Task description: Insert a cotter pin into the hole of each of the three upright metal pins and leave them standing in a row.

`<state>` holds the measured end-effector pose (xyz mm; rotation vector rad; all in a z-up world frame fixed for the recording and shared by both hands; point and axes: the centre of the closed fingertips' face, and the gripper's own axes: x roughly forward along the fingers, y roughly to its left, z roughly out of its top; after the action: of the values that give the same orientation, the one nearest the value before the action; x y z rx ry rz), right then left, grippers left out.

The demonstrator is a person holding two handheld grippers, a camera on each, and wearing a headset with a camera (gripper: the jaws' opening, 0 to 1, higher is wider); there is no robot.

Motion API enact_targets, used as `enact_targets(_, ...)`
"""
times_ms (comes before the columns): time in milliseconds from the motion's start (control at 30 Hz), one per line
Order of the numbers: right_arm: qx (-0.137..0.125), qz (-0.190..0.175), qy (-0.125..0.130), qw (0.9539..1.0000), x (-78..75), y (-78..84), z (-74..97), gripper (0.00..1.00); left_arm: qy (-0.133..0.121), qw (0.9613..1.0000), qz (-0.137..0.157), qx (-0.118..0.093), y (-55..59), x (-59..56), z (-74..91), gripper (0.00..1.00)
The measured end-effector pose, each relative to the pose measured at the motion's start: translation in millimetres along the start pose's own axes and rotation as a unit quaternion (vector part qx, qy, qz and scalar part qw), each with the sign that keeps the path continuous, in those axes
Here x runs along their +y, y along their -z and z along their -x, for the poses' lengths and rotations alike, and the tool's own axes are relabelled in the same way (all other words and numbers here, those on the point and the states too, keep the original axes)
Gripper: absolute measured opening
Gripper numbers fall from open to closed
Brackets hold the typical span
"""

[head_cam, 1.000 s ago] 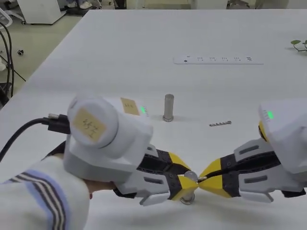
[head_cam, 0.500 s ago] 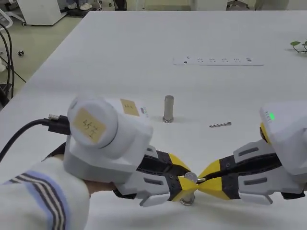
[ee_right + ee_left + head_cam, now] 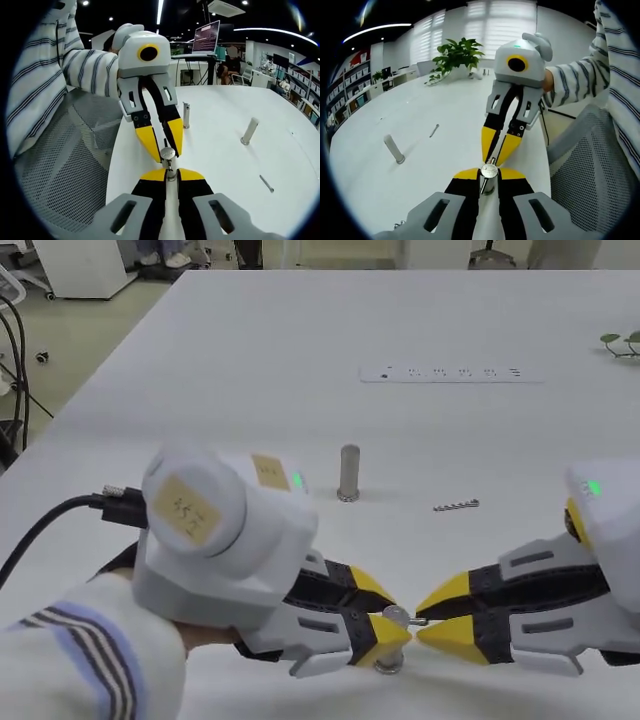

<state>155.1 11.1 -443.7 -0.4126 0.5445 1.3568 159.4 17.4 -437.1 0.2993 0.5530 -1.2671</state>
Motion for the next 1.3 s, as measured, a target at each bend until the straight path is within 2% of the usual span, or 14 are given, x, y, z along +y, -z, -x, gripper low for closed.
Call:
enact_targets(400,0.000,0.015,0.000,0.9999,1.4,-4.4,-4.7,0.00,-0.004,1.0000,-0.001,0.000,-0.5,0.5,-0.6,0.09)
enact_targets(700,-0.004,0.013,0.008,0.9999,-1.5,-4.8,-5.2,0.00,-0.007,0.9998,0.016,-0.001,-0.3,1.2,-0.6,0.10)
enact_targets(733,-0.006,0.019,0.022,0.9996,-5.1,-5.7,-5.2,0.04,-0.009,0.9997,0.022,-0.001,-0.2,1.4,-0.4,0.10)
enact_targets(767,-0.007,0.022,0.025,0.9994,-5.5,-5.8,-5.2,0.10,-0.009,0.9998,0.019,-0.002,-0.5,0.8,0.6,0.10)
enact_targets(833,-0.007,0.019,0.027,0.9994,-5.8,-5.9,-4.9,0.15,-0.010,0.9996,0.023,-0.012,-3.5,0.7,3.7,0.10)
enact_targets(867,-0.009,0.018,0.026,0.9995,-5.4,-6.2,-5.1,0.16,-0.009,0.9993,0.030,-0.020,-5.6,0.6,5.1,0.12)
enact_targets(900,-0.012,0.013,0.024,0.9995,-4.7,-6.5,-5.6,0.17,-0.013,0.9979,0.051,-0.039,-10.5,1.7,7.5,0.15)
enact_targets(967,-0.022,0.007,0.024,0.9994,-4.0,-8.7,-7.1,0.20,-0.022,0.9956,0.054,-0.073,-20.7,3.6,14.8,0.29)
enact_targets(1033,-0.027,0.001,0.023,0.9994,-3.6,-9.6,-8.6,0.23,-0.026,0.9930,0.073,-0.089,-24.4,3.4,21.0,0.41)
enact_targets(1133,-0.034,-0.009,0.022,0.9991,-3.7,-10.4,-12.1,0.23,-0.033,0.9921,0.077,-0.094,-22.3,2.0,32.1,0.46)
enact_targets(1300,-0.046,-0.025,0.012,0.9986,-0.5,-10.5,-18.5,0.25,-0.057,0.9899,0.099,-0.084,-5.6,-1.7,49.2,0.53)
